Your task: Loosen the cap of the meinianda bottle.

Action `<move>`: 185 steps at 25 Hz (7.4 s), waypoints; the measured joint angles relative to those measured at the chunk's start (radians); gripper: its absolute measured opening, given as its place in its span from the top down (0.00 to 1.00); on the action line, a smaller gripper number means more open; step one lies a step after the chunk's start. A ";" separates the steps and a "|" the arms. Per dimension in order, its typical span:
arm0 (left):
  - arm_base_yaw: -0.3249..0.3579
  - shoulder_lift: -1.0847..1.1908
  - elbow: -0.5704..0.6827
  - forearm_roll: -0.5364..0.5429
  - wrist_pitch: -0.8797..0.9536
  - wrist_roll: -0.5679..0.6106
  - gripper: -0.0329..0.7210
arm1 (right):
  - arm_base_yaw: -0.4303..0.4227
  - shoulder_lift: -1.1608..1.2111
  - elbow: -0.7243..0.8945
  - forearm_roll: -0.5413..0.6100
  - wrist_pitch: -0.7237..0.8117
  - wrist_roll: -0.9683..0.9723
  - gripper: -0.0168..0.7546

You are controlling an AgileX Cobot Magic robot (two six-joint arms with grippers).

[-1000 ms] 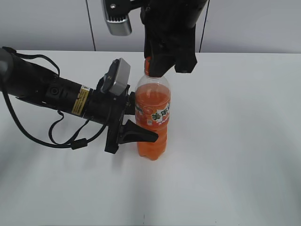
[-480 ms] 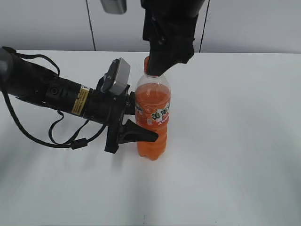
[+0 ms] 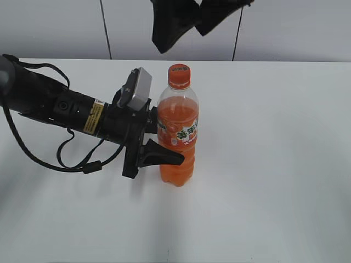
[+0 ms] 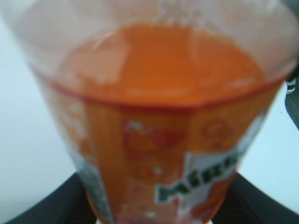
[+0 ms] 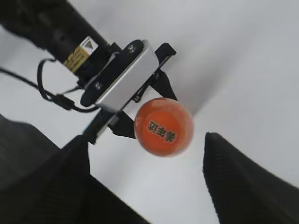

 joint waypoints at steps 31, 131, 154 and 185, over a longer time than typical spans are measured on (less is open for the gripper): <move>0.000 0.000 0.000 -0.001 0.001 -0.001 0.43 | 0.000 0.079 0.070 -0.004 -0.002 0.414 0.28; 0.000 0.000 0.000 -0.003 0.005 -0.004 0.43 | 0.000 0.084 0.068 -0.053 -0.055 0.317 0.29; 0.000 0.000 0.000 -0.005 0.006 -0.006 0.43 | 0.000 0.086 0.068 -0.053 -0.051 0.227 0.63; -0.001 -0.001 0.000 -0.001 0.007 -0.001 0.43 | 0.000 0.083 0.067 -0.031 -0.036 -1.056 0.42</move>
